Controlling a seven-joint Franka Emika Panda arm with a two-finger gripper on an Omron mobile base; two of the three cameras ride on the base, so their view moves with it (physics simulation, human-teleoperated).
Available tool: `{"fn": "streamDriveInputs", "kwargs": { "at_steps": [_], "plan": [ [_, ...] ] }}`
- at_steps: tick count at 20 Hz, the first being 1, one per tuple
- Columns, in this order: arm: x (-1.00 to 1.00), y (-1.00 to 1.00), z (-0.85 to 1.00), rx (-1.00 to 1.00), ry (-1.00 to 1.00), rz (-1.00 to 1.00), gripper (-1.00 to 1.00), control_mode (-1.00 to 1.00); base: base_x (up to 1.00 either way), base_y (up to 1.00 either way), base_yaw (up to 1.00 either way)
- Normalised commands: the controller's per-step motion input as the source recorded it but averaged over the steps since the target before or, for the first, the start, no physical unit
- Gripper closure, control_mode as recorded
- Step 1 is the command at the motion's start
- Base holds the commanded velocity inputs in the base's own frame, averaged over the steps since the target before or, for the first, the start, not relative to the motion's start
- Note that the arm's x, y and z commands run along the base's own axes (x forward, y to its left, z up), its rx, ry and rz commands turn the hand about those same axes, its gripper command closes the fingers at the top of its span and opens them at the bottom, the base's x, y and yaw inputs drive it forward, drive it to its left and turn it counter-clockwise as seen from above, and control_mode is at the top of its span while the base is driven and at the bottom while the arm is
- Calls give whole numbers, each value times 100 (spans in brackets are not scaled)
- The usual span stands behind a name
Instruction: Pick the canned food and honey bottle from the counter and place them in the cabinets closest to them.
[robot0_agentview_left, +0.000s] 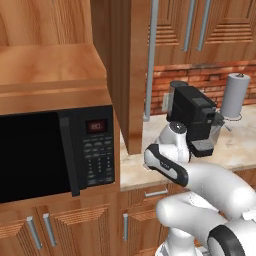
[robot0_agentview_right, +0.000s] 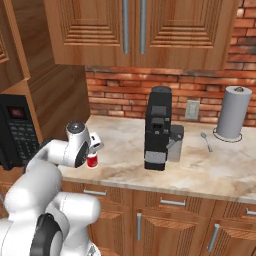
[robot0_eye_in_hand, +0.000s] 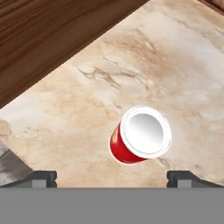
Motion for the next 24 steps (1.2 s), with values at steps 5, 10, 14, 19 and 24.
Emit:
{"fn": "streamDriveInputs", "kwargs": {
  "at_steps": [5, 10, 14, 19, 24],
  "plan": [
    [28, 2, -26, -3, 3, 0, -100, -100, 0, 0, 0],
    [29, 0, -17, 0, 1, 0, -100, -100, 0, 0, 0],
    [42, -4, -10, 0, 0, 0, -100, -100, 0, 0, 0],
    [34, 0, -30, 0, 3, 0, -100, -100, 0, 0, 0],
    [20, 0, -34, -1, 3, 0, 100, -100, 0, 0, 0]
  ]
}}
